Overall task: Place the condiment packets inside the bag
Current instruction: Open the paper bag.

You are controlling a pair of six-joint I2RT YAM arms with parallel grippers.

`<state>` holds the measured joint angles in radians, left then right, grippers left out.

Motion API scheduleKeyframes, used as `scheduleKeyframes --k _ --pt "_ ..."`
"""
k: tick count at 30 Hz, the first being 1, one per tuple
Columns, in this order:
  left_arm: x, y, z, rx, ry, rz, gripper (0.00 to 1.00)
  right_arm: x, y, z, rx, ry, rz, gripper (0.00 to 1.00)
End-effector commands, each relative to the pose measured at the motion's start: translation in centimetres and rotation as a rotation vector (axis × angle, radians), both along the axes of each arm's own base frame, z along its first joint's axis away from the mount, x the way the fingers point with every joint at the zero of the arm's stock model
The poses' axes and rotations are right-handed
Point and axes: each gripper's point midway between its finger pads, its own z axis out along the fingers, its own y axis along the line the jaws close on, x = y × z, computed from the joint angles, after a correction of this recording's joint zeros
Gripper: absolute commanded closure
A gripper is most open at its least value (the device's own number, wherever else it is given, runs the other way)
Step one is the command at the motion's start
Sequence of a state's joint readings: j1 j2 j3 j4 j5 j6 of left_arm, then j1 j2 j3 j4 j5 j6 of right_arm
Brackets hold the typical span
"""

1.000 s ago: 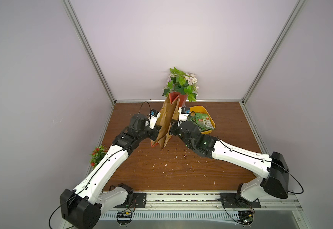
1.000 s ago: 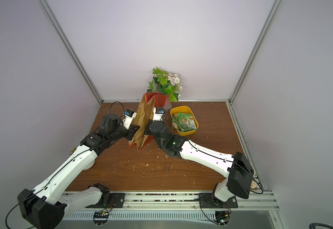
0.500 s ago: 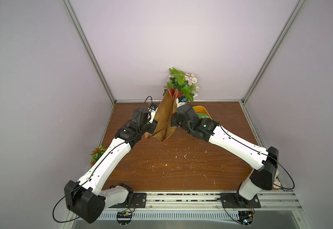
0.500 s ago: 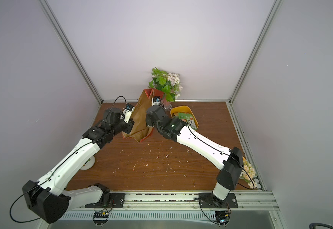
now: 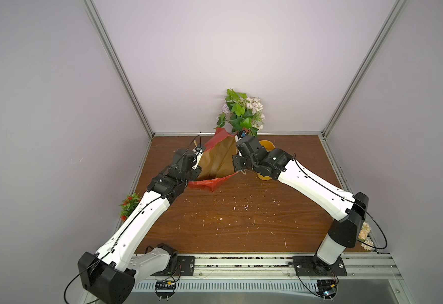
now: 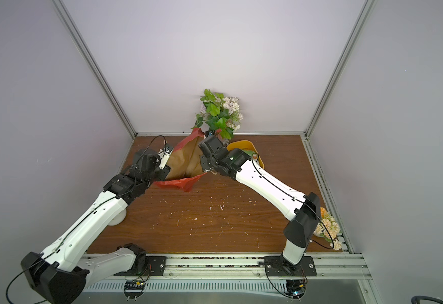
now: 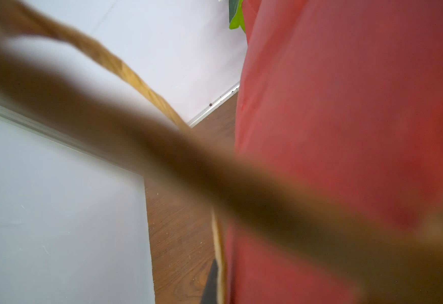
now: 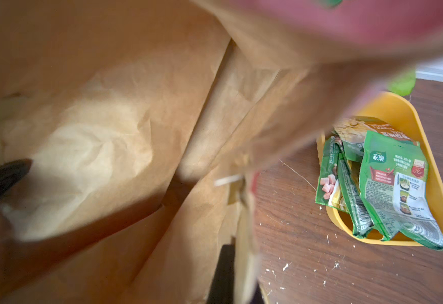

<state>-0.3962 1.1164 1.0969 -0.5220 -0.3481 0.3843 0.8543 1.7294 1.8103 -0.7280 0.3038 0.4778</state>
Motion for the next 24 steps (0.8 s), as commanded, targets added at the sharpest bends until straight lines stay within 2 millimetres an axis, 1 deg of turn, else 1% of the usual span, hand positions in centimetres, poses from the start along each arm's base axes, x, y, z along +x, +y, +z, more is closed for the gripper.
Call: scheduleKeyframes --k 1,8,10,12,13,16,17,19,20,22,23,24 --pt "-0.5 1.3 0.1 0.041 0.000 0.033 0.99 -1.9 -1.5 0.7 -0.067 0.040 0.064 1.00" --pt "-0.6 1.2 -0.5 0.048 0.028 0.025 0.99 -3.0 -3.4 -0.2 -0.218 0.085 0.105 1.00" --pt "-0.7 1.2 -0.8 0.057 0.037 0.024 0.97 -3.1 -3.7 -0.5 -0.249 0.093 0.117 1.00" --pt "-0.8 1.0 -0.7 0.038 0.043 0.018 0.94 -3.1 -3.5 -0.4 -0.244 0.094 0.126 1.00" --pt "-1.0 0.6 -0.5 0.010 0.048 0.005 0.91 -3.0 -3.1 -0.2 -0.231 0.096 0.133 1.00" --pt "-2.1 -1.8 1.1 -0.128 0.071 -0.078 0.68 -2.8 -1.5 0.0 -0.192 0.107 0.174 1.00" --pt "-2.7 -2.8 1.8 -0.185 0.082 -0.117 0.57 -2.8 -0.9 -0.1 -0.181 0.114 0.190 1.00" --pt "-4.2 -4.7 3.5 -0.294 0.096 -0.211 0.43 -2.9 0.4 -0.3 -0.154 0.133 0.233 1.00" --pt "-4.9 -5.3 4.5 -0.335 0.088 -0.244 0.37 -2.9 0.9 -0.3 -0.142 0.141 0.250 1.00" --pt "-5.8 -5.8 6.5 -0.391 0.055 -0.283 0.19 -2.8 1.6 -0.4 -0.124 0.152 0.267 1.00" --pt "-6.1 -5.7 7.7 -0.408 0.026 -0.286 0.14 -2.8 2.0 -0.2 -0.109 0.153 0.275 1.00" --pt "-6.2 -5.5 8.8 -0.418 -0.001 -0.282 0.12 -2.7 2.4 -0.1 -0.098 0.155 0.282 1.00"
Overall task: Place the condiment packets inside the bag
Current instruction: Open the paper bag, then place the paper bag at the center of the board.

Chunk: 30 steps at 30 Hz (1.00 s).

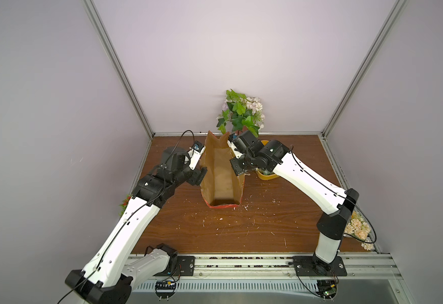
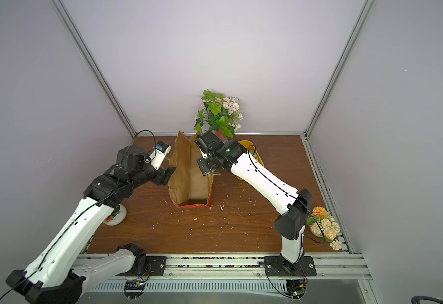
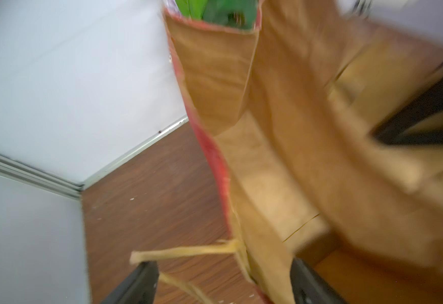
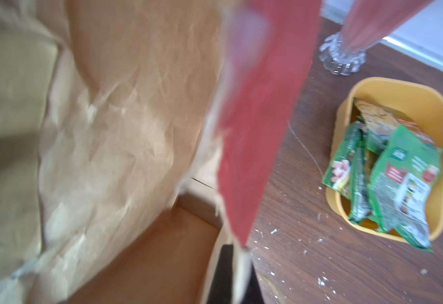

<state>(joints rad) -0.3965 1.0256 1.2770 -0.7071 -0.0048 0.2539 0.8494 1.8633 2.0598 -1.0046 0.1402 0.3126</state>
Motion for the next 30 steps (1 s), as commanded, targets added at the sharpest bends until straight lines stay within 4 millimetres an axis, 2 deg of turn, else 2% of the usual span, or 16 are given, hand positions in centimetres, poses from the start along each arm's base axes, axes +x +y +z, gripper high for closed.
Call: scheduleKeyframes --k 1,5,8,12,15,17,19,24,26,30 --pt "-1.9 -0.8 3.6 -0.114 -0.035 -0.050 0.11 -0.7 1.2 1.2 0.056 0.028 0.060 1.00" --pt "-2.2 0.4 7.6 -0.140 -0.133 -0.008 0.02 -0.3 2.1 1.6 0.100 0.047 0.065 1.00" --pt "-1.4 1.7 8.6 -0.131 -0.177 0.042 0.01 0.5 2.4 0.9 0.109 0.071 0.056 1.00" --pt "1.6 5.2 7.2 -0.174 -0.152 0.140 0.01 2.1 2.1 -0.7 0.118 0.124 0.037 1.00" --pt "4.4 8.8 4.7 -0.224 -0.097 0.219 0.01 3.1 2.1 -1.2 0.122 0.131 0.031 1.00" --pt "5.8 10.3 2.7 -0.247 -0.054 0.238 0.01 3.6 2.4 -1.5 0.132 0.141 0.036 0.98" --pt "6.8 10.9 0.9 -0.254 -0.016 0.248 0.01 4.2 2.6 -1.6 0.135 0.139 0.034 0.80" --pt "7.9 11.2 -2.5 -0.261 0.000 0.260 0.01 5.6 2.8 -1.1 0.131 0.094 0.012 0.46" --pt "8.2 11.4 -3.7 -0.266 0.005 0.269 0.01 6.0 2.9 -0.1 0.143 0.061 0.006 0.38" --pt "8.8 11.8 -6.1 -0.273 0.018 0.287 0.01 6.8 2.0 3.4 0.169 -0.035 -0.032 0.25"
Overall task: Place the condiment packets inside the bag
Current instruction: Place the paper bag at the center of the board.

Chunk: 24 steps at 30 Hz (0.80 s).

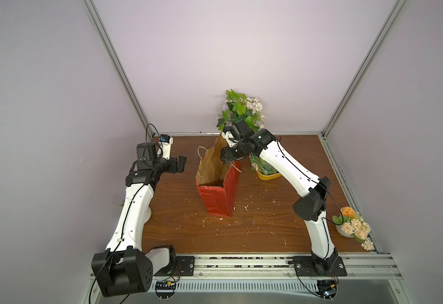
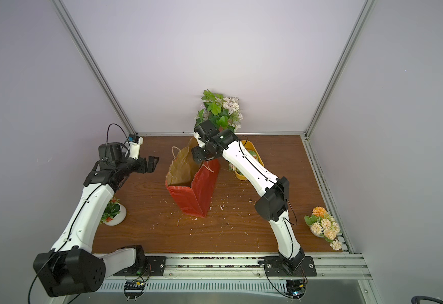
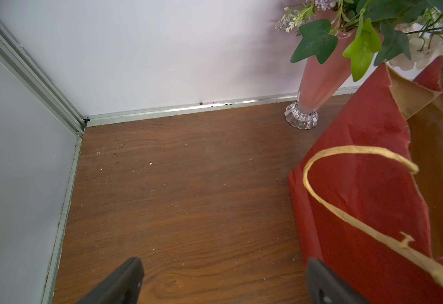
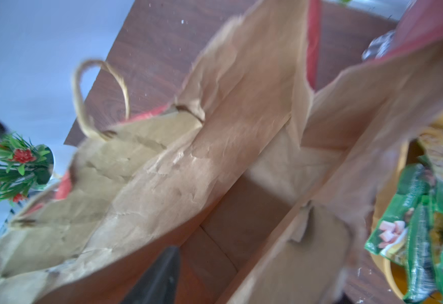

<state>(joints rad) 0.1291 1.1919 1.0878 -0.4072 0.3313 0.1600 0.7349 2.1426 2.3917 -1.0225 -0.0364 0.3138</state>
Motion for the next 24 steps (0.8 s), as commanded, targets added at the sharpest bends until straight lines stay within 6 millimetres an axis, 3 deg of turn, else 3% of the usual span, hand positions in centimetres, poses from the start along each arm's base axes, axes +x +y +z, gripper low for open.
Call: scheduleKeyframes --k 1,8,11,14,18,24 --pt "1.1 0.6 0.5 -0.008 -0.083 0.017 0.01 0.0 -1.1 6.1 0.053 -0.135 -0.044 0.22" --pt "2.1 1.8 -4.1 -0.007 -0.069 0.065 0.01 -1.2 -4.6 13.5 0.117 -0.309 -0.122 0.01" --pt "2.5 1.9 -6.3 -0.015 -0.054 0.071 0.01 -2.4 -7.0 15.4 0.127 -0.376 -0.170 0.01" --pt "2.7 1.9 -8.6 -0.023 -0.034 0.072 0.01 -3.6 -9.6 16.1 0.157 -0.460 -0.224 0.00" --pt "1.8 0.4 -11.2 -0.073 0.005 0.005 0.01 -5.3 -13.6 14.8 0.177 -0.559 -0.274 0.01" --pt "-1.1 -3.7 -13.0 -0.183 0.041 -0.188 0.01 -4.6 -18.8 7.1 0.137 -0.576 -0.323 0.01"
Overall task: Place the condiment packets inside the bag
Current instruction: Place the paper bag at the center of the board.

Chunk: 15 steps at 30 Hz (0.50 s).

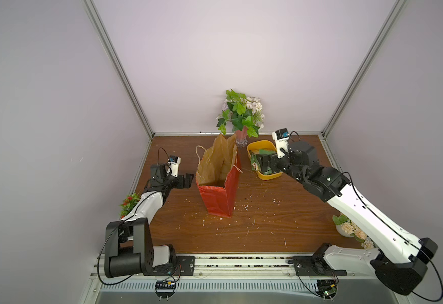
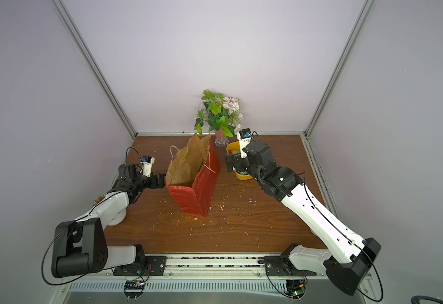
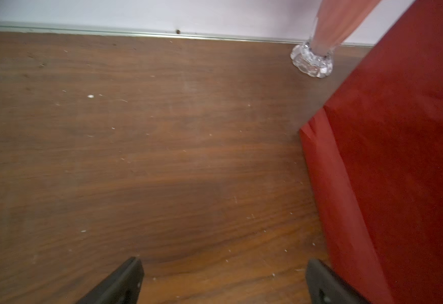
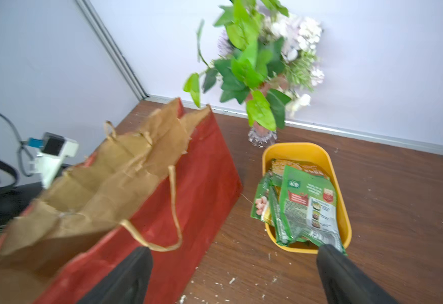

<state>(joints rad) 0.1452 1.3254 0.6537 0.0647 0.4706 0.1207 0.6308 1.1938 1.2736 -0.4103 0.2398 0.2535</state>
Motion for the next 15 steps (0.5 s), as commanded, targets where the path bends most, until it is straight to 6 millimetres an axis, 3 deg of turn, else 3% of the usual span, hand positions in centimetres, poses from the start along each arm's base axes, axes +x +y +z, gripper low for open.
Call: scheduleKeyframes --k 1,4,7,15 --pt "-1.1 -2.5 1.0 -0.068 -0.051 -0.135 0.01 2.4 -2.0 -1.6 0.014 -0.086 -0.054 0.01" --pt "-2.8 -4.3 0.2 -0.055 -0.022 -0.215 0.01 3.8 -4.0 -5.9 -0.011 -0.040 -0.091 0.02" --pt "-4.6 -6.2 -0.4 -0.031 -0.016 -0.306 0.01 5.1 -4.8 -8.6 -0.020 -0.026 -0.113 0.03" --pt "-8.4 -9.1 0.1 -0.058 -0.027 -0.505 0.01 8.2 -4.1 -12.5 -0.038 0.038 -0.128 0.04"
